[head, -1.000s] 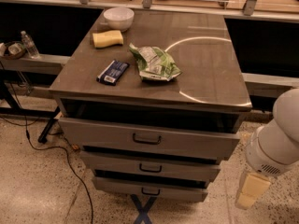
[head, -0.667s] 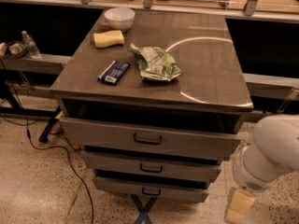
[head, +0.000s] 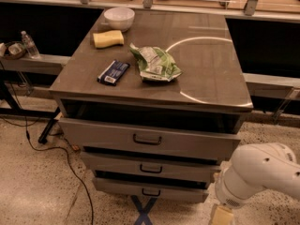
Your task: Open middle drawer
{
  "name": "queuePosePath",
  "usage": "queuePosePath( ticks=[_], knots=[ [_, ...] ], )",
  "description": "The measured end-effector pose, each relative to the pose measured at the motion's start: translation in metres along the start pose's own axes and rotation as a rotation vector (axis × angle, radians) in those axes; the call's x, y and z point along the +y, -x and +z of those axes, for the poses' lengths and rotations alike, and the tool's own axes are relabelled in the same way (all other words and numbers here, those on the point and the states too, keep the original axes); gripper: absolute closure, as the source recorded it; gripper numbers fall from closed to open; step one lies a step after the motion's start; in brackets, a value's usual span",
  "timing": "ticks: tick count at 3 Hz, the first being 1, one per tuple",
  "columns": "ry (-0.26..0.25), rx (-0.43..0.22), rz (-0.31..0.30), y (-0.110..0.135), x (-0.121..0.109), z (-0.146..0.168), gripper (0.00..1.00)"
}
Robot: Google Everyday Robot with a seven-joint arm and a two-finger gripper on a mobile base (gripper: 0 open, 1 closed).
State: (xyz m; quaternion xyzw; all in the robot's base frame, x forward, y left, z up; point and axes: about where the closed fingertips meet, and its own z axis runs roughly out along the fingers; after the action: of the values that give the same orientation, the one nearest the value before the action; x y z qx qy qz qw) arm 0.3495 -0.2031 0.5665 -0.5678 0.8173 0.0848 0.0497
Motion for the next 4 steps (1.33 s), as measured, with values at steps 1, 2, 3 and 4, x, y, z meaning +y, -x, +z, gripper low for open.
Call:
queuePosePath(
  ticks=[1,2,3,4],
  knots=[
    [-0.021,-0.086,0.020,0.011,-0.011,0.041,0.00],
    [-0.067,-0.173,0.057,0.024,-0.030,0.064,0.00],
    [-0.091,-0.238,0.100,0.036,-0.044,0.074,0.00],
    [-0.067,-0.214,0.083,0.028,-0.018,0.057,0.00]
  ],
)
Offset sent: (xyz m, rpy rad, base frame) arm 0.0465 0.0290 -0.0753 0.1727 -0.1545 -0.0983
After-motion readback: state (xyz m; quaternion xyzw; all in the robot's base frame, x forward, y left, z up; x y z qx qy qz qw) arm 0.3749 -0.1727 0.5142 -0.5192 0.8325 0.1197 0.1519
